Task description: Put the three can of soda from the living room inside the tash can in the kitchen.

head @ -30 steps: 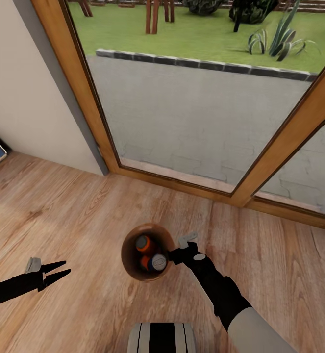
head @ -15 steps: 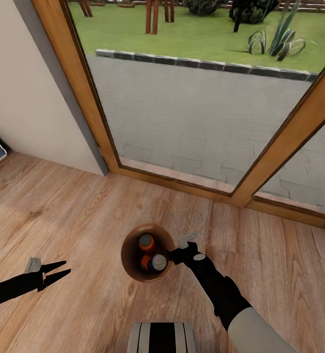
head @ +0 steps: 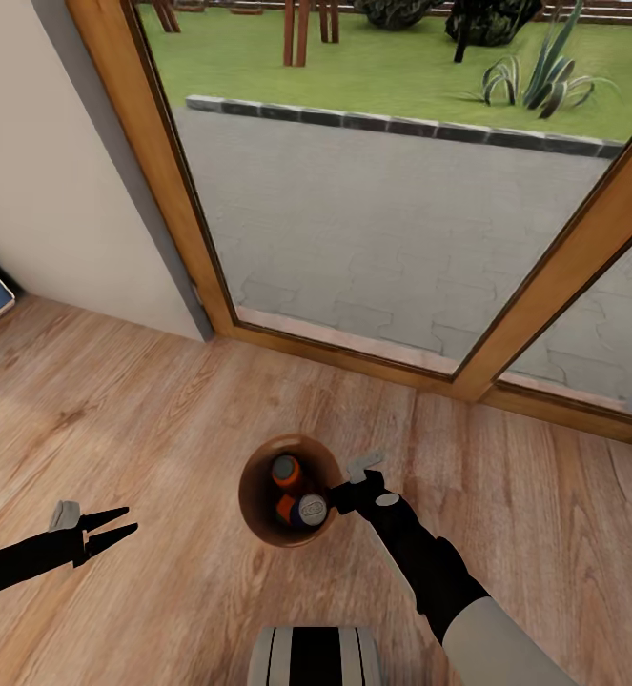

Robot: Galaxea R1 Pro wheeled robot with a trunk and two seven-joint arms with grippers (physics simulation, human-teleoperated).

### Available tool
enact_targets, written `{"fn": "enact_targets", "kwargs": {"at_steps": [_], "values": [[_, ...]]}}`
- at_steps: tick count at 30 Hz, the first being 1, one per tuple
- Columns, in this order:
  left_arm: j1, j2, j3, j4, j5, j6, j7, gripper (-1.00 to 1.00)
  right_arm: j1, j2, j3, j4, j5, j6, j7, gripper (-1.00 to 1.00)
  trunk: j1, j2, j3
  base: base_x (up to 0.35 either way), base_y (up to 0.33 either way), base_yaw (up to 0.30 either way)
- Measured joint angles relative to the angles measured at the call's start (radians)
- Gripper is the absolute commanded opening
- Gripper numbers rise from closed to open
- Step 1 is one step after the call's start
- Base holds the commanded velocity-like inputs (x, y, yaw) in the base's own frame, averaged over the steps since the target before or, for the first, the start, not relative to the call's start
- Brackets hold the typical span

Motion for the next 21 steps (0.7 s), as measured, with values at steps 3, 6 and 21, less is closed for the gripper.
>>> {"fn": "enact_targets", "kwargs": {"at_steps": [3, 6, 21], "values": [[0.001, 0.0, 0.006, 0.0, 0.0, 0.0, 0.0, 1.0, -0.001, 0.0, 0.0, 0.0, -0.001, 0.0, 0.0, 1.0, 0.0, 0.0, 0.0, 0.062, 0.104, 0.0], [0.001, 0.0, 0.009, 0.0, 0.0, 0.001, 0.0, 1.0, -0.001, 0.0, 0.001, 0.0, -0.002, 0.0, 0.0, 1.0, 0.0, 0.0, 0.0, 0.079, 0.114, 0.0], [0.001, 0.0, 0.012, 0.0, 0.0, 0.001, 0.0, 1.0, -0.001, 0.0, 0.0, 0.0, 0.0, 0.0, 0.0, 1.0, 0.0, 0.0, 0.0, 0.009, 0.079, 0.0]]}}
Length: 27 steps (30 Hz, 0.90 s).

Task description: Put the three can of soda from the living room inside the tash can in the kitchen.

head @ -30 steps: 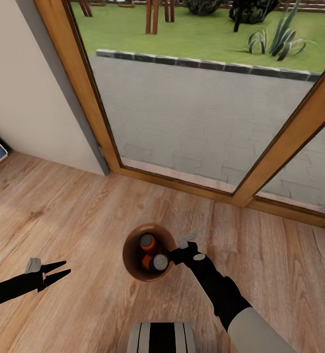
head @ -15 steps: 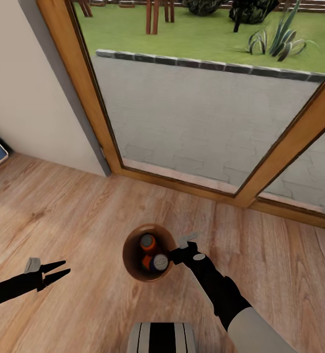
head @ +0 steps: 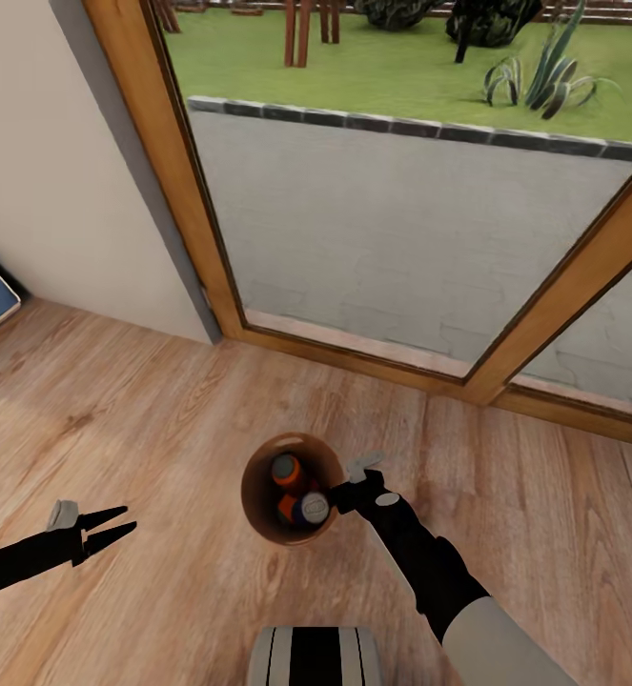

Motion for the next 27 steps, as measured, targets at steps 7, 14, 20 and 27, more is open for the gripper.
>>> {"fn": "enact_targets", "kwargs": {"at_steps": [7, 14, 20, 27], "values": [[0.0, 0.0, 0.0, 0.0, 0.0, -0.001, 0.0, 1.0, 0.0, 0.001, 0.0, 0.0, 0.002, 0.0, 0.0, 1.0, 0.0, 0.0, 0.0, 0.0, 0.015, 0.0], [0.0, 0.0, 0.0, 0.0, 0.0, 0.0, 0.0, 1.0, 0.001, 0.002, 0.0, 0.0, -0.004, 0.0, 0.0, 1.0, 0.0, 0.0, 0.0, 0.039, 0.014, 0.0], [0.0, 0.0, 0.0, 0.0, 0.0, 0.0, 0.0, 1.0, 0.001, 0.002, 0.0, 0.0, -0.004, 0.0, 0.0, 1.0, 0.0, 0.0, 0.0, 0.082, 0.023, 0.0], [-0.001, 0.0, 0.0, 0.0, 0.0, -0.001, 0.0, 1.0, 0.001, 0.002, 0.0, 0.0, -0.002, 0.0, 0.0, 1.0, 0.0, 0.0, 0.0, 0.01, 0.003, 0.0]]}}
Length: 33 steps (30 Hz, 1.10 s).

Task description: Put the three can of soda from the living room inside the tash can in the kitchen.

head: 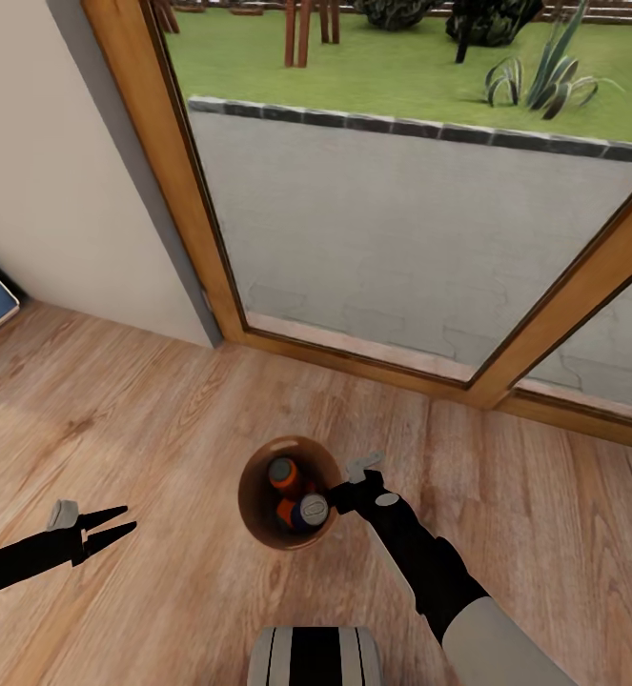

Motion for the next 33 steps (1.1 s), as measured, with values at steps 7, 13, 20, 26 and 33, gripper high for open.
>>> {"fn": "enact_targets", "kwargs": {"at_steps": [7, 13, 20, 26, 33], "values": [[0.0, 0.0, 0.0, 0.0, 0.0, 0.0, 0.0, 1.0, 0.0, 0.008, 0.0, -0.002, 0.001, 0.0, 0.0, 1.0, 0.0, 0.0, 0.0, 0.0, 0.0, 0.0], [0.0, 0.0, 0.0, 0.0, 0.0, 0.0, 0.0, 1.0, 0.0, 0.016, 0.001, -0.004, 0.001, 0.0, 0.0, 1.0, 0.0, 0.0, 0.0, 0.0, 0.0, 0.0], [0.0, 0.0, 0.0, 0.0, 0.0, 0.001, 0.001, 1.0, 0.0, 0.02, 0.001, -0.004, 0.001, 0.0, 0.0, 1.0, 0.0, 0.0, 0.0, 0.0, 0.0, 0.0], [0.0, 0.0, 0.001, 0.0, 0.0, 0.001, 0.002, 1.0, 0.0, 0.021, 0.001, -0.004, 0.001, 0.0, 0.0, 1.0, 0.0, 0.0, 0.0, 0.0, 0.0, 0.0], [0.0, 0.0, 0.0, 0.0, 0.0, 0.0, 0.001, 1.0, 0.0, 0.021, 0.001, -0.004, 0.001, 0.0, 0.0, 1.0, 0.0, 0.0, 0.0, 0.0, 0.0, 0.0]]}}
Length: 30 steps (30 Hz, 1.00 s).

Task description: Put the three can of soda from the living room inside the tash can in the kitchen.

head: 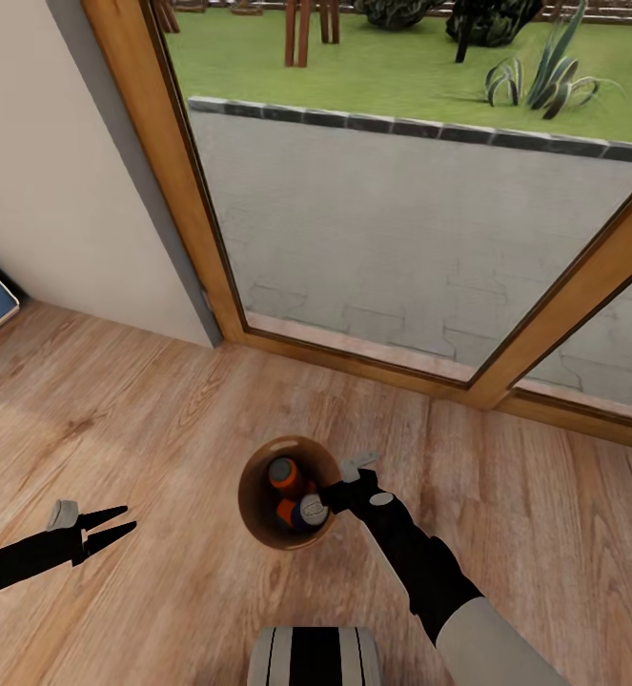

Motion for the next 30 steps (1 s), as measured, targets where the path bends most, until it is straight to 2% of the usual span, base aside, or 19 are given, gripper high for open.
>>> {"fn": "enact_targets", "kwargs": {"at_steps": [5, 17, 30], "values": [[0.0, 0.0, 0.0, 0.0, 0.0, 0.001, 0.0, 1.0, 0.0, 0.0, 0.0, 0.0, 0.0, 0.0, 0.0, 1.0, -0.019, 0.035, 0.016, 0.0, 0.0, 0.0], [0.0, 0.0, 0.0, 0.0, 0.0, 0.001, 0.001, 1.0, 0.0, 0.001, 0.0, 0.0, 0.0, 0.0, 0.0, 1.0, -0.019, 0.035, 0.016, 0.0, 0.0, 0.0], [0.0, 0.0, 0.0, 0.0, 0.0, 0.001, 0.001, 1.0, 0.0, 0.001, 0.0, 0.0, 0.0, 0.0, 0.0, 1.0, -0.069, 0.126, 0.056, 0.0, 0.0, 0.0]]}}
